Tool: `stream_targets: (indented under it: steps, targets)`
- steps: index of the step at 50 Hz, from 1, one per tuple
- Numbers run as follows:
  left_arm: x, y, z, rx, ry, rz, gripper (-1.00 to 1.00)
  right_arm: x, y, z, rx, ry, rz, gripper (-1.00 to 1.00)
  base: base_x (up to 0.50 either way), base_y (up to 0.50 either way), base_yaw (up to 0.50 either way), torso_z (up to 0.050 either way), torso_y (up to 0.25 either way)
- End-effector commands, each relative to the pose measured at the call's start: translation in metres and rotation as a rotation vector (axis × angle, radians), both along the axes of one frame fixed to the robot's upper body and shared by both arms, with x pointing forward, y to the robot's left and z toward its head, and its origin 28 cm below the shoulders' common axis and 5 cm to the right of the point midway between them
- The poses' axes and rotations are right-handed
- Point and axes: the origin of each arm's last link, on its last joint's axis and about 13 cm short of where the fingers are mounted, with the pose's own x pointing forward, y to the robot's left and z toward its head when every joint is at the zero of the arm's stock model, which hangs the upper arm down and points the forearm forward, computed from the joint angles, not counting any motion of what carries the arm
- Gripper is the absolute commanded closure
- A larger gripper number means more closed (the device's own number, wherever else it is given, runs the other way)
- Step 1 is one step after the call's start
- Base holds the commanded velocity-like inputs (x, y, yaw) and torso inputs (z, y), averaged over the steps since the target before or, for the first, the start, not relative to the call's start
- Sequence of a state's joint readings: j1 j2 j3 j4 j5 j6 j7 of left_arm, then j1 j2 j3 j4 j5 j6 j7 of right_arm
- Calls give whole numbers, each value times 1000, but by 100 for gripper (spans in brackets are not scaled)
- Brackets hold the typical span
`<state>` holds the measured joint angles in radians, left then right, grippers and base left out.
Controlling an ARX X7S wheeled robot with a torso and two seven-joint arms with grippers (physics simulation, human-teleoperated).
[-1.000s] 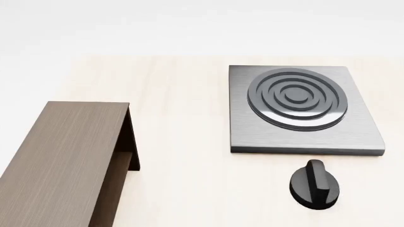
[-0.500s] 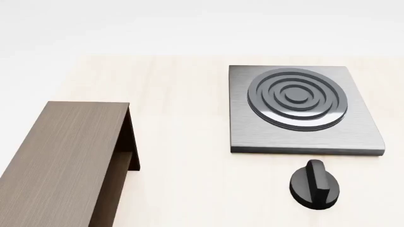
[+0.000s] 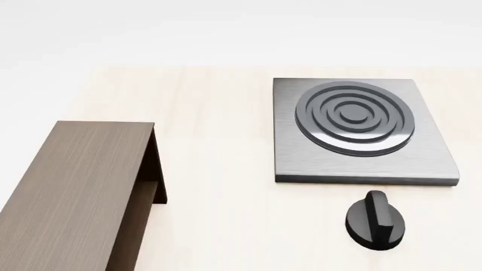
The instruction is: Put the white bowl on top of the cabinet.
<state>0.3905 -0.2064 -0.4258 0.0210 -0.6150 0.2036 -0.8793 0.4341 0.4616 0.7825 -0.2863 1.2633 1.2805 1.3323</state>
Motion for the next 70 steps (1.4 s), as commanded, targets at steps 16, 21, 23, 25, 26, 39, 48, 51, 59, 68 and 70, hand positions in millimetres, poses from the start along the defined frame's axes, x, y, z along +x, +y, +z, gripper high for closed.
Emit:
stream_targets:
  steps: [16,21,23,25,26,39,48,51,59,68,70]
  targets:
    - [-3,-1,-1,5,-9,-5,-100,-7,-14,-16,151,-62,-93,-100,0,0,0,0,0]
    - [-2,-1,-1,5,-9,-5,-100,-9,-16,-20,152,-52,-114,-100,0,0,0,0,0]
    - [-2,-1,-1,5,-8,-5,-100,-10,-17,-23,156,-48,-131,-100,0,0,0,0,0]
    - [-3,-1,-1,5,-8,-4,-100,-11,-18,-24,158,-47,-143,-100,0,0,0,0,0]
    - [-3,-1,-1,5,-8,-4,-100,-12,-20,-26,164,-43,-153,-100,0,0,0,0,0]
    - [-3,-1,-1,7,-8,-4,-100,-12,-19,-34,180,7,-150,-100,0,0,0,0,0]
    - [-3,-1,-1,10,-6,-4,-100,-7,-19,-43,205,51,-130,-100,0,0,0,0,0]
    - [-3,-1,-1,11,-4,-4,-100,-6,-18,-44,207,65,-123,-100,0,0,0,0,0]
    - [-3,-1,-1,12,-4,-4,-100,-4,-17,-49,228,78,-103,-100,0,0,0,0,0]
    - [-2,-1,-2,12,0,-6,-100,-3,-16,-61,254,95,-91,-100,0,0,0,0,0]
    - [-2,-1,-2,12,1,-5,-100,-3,-17,-64,261,98,-94,-100,0,0,0,0,0]
